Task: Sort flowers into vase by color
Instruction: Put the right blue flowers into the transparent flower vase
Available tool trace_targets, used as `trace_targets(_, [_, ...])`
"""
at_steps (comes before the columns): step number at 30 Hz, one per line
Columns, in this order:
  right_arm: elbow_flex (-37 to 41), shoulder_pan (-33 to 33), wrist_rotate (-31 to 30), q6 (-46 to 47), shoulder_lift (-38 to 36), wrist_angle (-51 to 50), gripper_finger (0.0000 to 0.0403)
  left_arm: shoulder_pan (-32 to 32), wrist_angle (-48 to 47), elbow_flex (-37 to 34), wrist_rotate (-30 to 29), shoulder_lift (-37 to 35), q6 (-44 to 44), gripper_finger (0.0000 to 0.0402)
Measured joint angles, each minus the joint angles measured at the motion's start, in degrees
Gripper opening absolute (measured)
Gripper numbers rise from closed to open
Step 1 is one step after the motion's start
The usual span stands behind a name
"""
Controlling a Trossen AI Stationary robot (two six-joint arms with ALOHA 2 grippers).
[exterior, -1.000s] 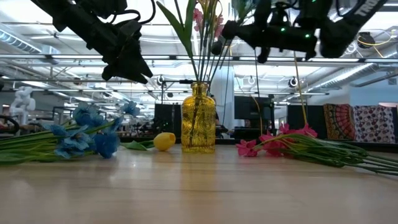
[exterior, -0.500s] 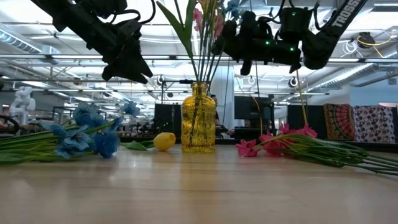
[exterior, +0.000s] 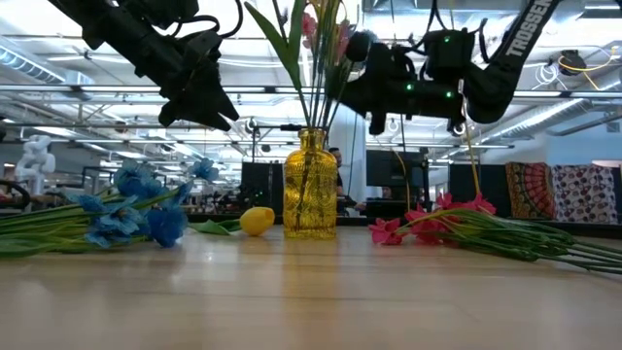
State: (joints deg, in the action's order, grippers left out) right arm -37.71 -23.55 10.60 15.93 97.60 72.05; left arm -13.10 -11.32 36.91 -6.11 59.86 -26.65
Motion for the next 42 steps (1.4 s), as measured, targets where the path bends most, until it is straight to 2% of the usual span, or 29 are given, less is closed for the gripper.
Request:
trace_targets(4, [0.0, 0.0, 0.0, -0.1, -1.8, 2.0, 0.0005, 0.0, 0.0, 0.0, 0.0, 0.0, 0.0, 0.0157])
trace_targets(10, [0.0, -0.3, -1.4, -5.9, -3.2, 1.8, 0.0006, 0.0, -0.1, 0.0, -0.1, 0.0, 0.0, 0.0157])
trace_targets(17, [-0.1, -0.3, -1.9, -9.3, -3.1, -8.7, 0.0006, 0.0, -0.2, 0.0, -0.3, 0.0, 0.5, 0.0157])
trace_targets(27, [-0.1, -0.3, -1.9, -9.7, -0.9, -9.7, 0.0013, 0.0, -0.1, 0.0, -0.4, 0.0, 0.4, 0.0157])
trace_targets(31, [-0.1, 0.0, -3.1, -8.8, -1.0, -11.9, 0.0037, 0.0, -0.1, 0.0, -0.4, 0.0, 0.4, 0.0157])
trace_targets(35, [-0.1, 0.0, -1.8, -7.5, -1.2, -13.2, 0.0074, 0.0, -0.1, 0.0, -0.3, 0.0, 0.4, 0.0157])
trace_targets(42, [0.0, 0.0, -1.5, -7.9, -5.5, -22.8, 0.0139, 0.0, -0.1, 0.0, -0.3, 0.0, 0.4, 0.0157])
